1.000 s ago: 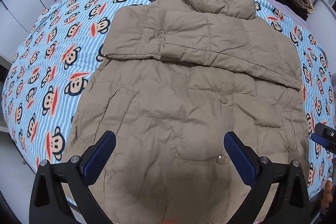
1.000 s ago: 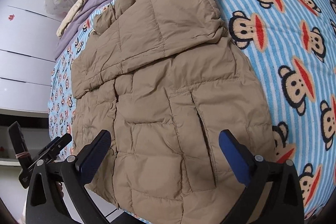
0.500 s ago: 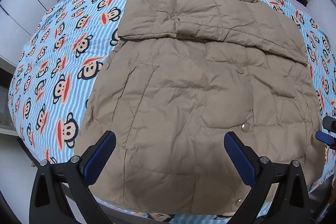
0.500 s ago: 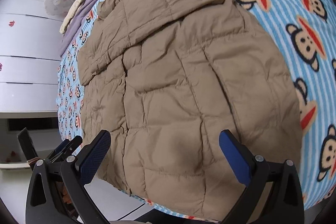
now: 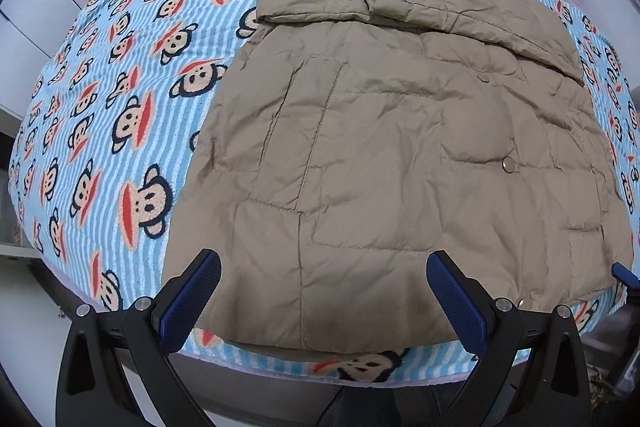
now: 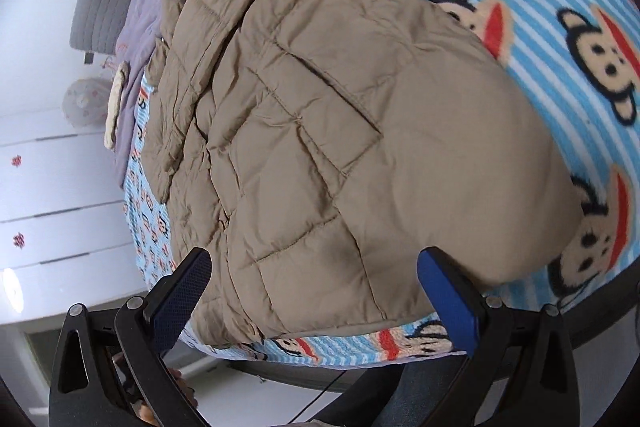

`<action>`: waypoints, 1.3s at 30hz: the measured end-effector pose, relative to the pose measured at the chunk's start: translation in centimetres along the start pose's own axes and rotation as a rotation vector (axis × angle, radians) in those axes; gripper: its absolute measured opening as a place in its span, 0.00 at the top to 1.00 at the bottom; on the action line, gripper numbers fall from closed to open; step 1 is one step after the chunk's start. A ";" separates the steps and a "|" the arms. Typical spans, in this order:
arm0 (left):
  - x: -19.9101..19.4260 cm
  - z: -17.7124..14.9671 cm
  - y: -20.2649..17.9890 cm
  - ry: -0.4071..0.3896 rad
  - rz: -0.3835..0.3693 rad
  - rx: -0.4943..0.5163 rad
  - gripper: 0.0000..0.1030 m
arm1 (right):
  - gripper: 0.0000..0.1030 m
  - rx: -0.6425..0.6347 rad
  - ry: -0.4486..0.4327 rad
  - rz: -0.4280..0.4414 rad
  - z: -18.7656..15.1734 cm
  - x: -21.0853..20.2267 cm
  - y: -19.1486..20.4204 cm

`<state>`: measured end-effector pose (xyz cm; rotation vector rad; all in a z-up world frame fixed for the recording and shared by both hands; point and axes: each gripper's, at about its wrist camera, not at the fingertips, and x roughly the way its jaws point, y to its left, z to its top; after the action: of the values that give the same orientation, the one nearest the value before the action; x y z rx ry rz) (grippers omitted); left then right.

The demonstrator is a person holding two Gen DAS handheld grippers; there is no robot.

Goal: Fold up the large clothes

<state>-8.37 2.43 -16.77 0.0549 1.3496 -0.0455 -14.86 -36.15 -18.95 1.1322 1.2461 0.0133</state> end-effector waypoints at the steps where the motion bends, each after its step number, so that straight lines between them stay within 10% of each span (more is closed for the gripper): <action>1: 0.0 -0.2 0.3 0.002 -0.010 -0.001 0.00 | 0.00 0.027 -0.010 0.017 -0.2 -0.2 -0.6; 20: 5.1 -5.9 8.3 0.143 -0.525 -0.339 0.00 | 0.00 0.170 -0.019 0.102 -3.9 -0.8 -4.3; 31: 6.4 -3.6 5.7 0.133 -0.566 -0.363 0.00 | 0.01 0.300 -0.077 0.276 -2.5 0.4 -6.2; 33: 5.9 -3.2 5.2 0.109 -0.592 -0.351 0.16 | 0.05 0.301 -0.063 0.298 -2.4 0.8 -5.9; 34: 5.8 -3.1 5.1 0.113 -0.603 -0.344 0.22 | 0.12 0.300 -0.052 0.299 -2.2 1.1 -5.8; 36: 5.9 -2.8 4.8 0.115 -0.627 -0.331 0.74 | 0.32 0.305 -0.024 0.292 -1.9 1.6 -5.7; 39: 5.2 -2.4 5.1 0.090 -0.645 -0.347 0.88 | 0.90 0.301 -0.012 0.266 -1.5 1.7 -5.7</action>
<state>-9.21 7.71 -22.26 -0.6792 1.4007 -0.3532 -18.44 -37.00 -23.90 1.5517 1.1020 0.0193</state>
